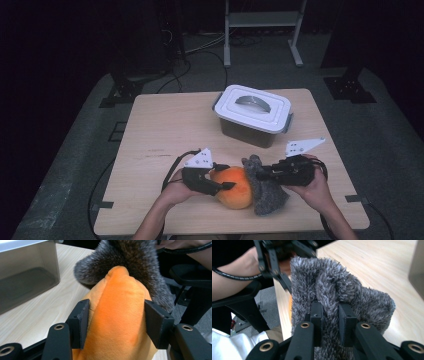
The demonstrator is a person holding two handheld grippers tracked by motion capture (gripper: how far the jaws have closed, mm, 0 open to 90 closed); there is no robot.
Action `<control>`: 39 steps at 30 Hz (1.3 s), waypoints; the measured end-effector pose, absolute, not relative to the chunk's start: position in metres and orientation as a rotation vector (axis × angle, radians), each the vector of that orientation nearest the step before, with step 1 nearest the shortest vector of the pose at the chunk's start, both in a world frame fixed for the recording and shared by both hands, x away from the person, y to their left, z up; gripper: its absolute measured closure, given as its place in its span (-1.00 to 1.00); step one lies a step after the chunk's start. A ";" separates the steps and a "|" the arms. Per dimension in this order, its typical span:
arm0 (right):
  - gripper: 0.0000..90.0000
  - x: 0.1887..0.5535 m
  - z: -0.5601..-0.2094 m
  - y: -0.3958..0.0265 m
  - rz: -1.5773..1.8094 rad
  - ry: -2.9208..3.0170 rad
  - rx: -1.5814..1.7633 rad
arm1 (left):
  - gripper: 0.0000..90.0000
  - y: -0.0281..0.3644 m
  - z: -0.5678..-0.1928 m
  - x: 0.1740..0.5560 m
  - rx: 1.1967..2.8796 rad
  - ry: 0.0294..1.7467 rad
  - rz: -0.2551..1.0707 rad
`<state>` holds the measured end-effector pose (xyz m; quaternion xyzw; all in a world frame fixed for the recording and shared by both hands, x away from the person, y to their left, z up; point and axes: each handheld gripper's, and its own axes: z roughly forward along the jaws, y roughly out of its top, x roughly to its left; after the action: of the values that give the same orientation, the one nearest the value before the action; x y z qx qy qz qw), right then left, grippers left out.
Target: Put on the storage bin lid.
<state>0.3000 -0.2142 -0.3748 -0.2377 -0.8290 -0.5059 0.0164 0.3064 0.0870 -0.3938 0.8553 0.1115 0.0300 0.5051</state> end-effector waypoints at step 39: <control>0.68 0.299 -0.369 -0.195 -1.575 -2.651 -0.712 | -0.28 0.085 -0.392 0.306 2.072 0.253 0.096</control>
<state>0.2986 -0.1954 -0.3691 -0.2249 -0.8377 -0.4976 -0.0115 0.3064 0.0853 -0.3916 0.8575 0.1048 0.0399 0.5021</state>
